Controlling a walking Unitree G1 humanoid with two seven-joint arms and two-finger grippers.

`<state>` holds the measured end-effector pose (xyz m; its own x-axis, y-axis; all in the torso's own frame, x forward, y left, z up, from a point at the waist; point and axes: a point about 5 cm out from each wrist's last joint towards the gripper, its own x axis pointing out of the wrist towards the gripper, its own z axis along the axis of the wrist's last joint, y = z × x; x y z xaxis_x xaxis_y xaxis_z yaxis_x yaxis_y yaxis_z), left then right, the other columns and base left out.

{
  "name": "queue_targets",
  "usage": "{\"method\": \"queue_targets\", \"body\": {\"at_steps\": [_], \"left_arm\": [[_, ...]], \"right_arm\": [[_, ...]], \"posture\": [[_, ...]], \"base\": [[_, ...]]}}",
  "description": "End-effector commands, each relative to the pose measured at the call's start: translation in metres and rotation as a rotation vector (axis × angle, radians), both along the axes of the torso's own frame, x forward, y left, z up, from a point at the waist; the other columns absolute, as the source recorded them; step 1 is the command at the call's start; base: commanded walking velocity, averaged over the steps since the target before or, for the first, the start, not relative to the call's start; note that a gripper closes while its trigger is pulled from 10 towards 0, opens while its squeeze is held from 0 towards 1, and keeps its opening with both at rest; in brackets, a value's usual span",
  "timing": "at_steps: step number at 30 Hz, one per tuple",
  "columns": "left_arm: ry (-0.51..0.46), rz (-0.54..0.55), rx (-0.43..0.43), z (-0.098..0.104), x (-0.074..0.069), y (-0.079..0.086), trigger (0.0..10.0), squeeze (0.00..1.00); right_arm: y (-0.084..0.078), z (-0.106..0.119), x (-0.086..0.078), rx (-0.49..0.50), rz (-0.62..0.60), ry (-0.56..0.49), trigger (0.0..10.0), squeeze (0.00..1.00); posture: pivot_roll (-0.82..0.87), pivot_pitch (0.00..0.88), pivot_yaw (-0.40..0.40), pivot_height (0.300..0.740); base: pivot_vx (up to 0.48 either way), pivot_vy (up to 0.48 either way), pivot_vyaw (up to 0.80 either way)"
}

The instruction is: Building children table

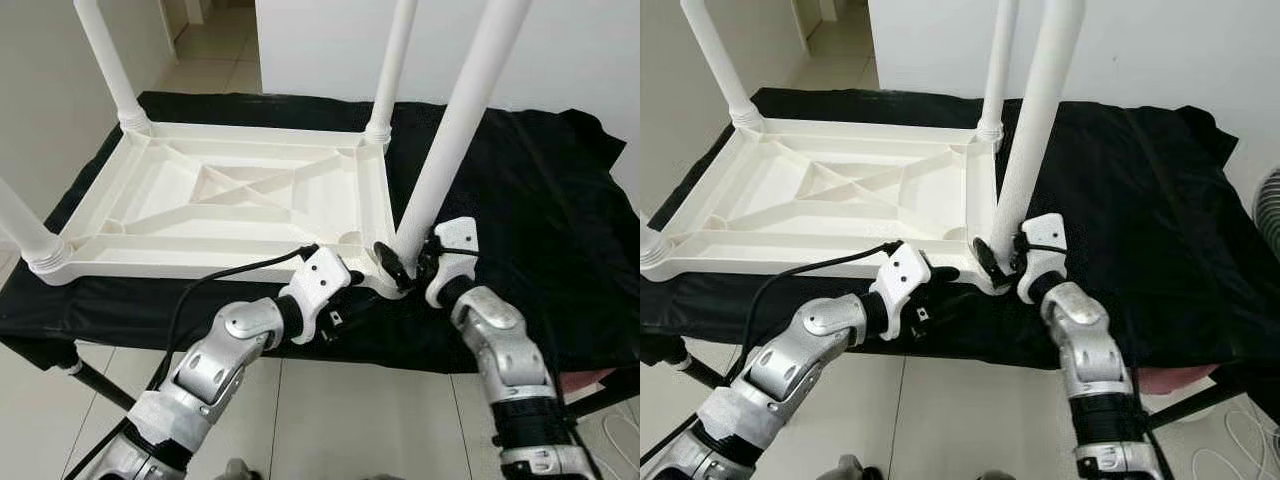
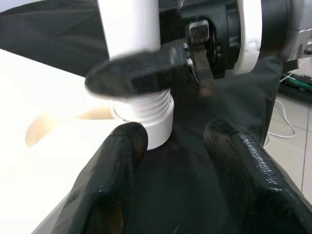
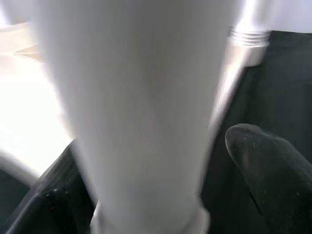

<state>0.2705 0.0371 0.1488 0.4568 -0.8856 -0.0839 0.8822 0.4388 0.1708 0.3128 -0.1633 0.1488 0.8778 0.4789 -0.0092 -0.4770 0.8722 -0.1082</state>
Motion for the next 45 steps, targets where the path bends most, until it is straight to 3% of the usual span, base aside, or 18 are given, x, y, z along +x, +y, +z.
{"method": "queue_targets", "body": {"at_steps": [1,11,17,18,19,20,21,36,37,45], "left_arm": [[0.008,-0.081,0.024,-0.002,-0.003,-0.003,10.0,0.0],[0.003,-0.076,0.027,-0.002,-0.002,-0.002,10.0,0.0],[0.002,-0.068,0.027,-0.001,-0.001,0.0,10.0,0.0],[0.001,-0.067,0.027,-0.001,-0.001,0.001,10.0,0.0],[0.001,-0.066,0.027,-0.001,-0.001,0.001,10.0,0.0],[0.001,-0.064,0.027,-0.001,-0.001,0.001,10.0,0.0],[0.002,-0.063,0.027,-0.001,-0.001,0.001,10.0,0.0],[0.004,-0.066,0.025,-0.001,-0.001,0.001,10.0,0.0],[0.004,-0.068,0.025,-0.001,-0.001,0.0,10.0,0.0],[0.009,-0.074,0.022,-0.002,-0.002,-0.001,10.0,0.0]], "right_arm": [[0.004,-0.001,0.001,-0.001,0.069,0.0,10.0,0.0],[0.002,-0.004,0.011,-0.074,0.248,0.003,10.0,0.0],[-0.002,-0.007,0.018,-0.099,0.253,0.005,10.0,0.0],[-0.003,-0.008,0.02,-0.107,0.245,0.007,6.0,0.0],[-0.004,-0.009,0.021,-0.112,0.239,0.008,6.0,0.0],[-0.004,-0.01,0.021,-0.11,0.233,0.013,0.7,0.0],[-0.005,-0.011,0.022,-0.11,0.228,0.018,0.0,0.0],[-0.009,-0.013,0.021,-0.084,0.232,-0.001,0.0,0.0],[-0.008,-0.012,0.019,-0.075,0.209,-0.007,10.0,0.0],[-0.002,-0.012,0.016,-0.08,0.089,-0.006,10.0,0.0]], "posture": [[-0.12,0.018,0.026,0.74],[-0.11,0.014,0.025,0.74],[-0.11,0.017,0.023,0.74],[-0.11,0.019,0.024,0.74],[-0.11,0.019,0.024,0.74],[-0.11,0.019,0.024,0.74],[-0.11,0.019,0.024,0.74],[-0.11,0.027,0.031,0.74],[-0.12,0.029,0.032,0.74],[-0.12,0.035,0.031,0.74]], "base": [[0.0,0.0,0.0],[0.0,0.0,0.0],[0.0,0.0,0.0],[0.0,0.0,0.0],[0.0,0.0,0.0],[0.0,0.0,0.0],[0.0,0.0,0.0],[0.0,0.0,0.0],[0.0,0.0,0.0],[0.0,0.0,0.0]]}}
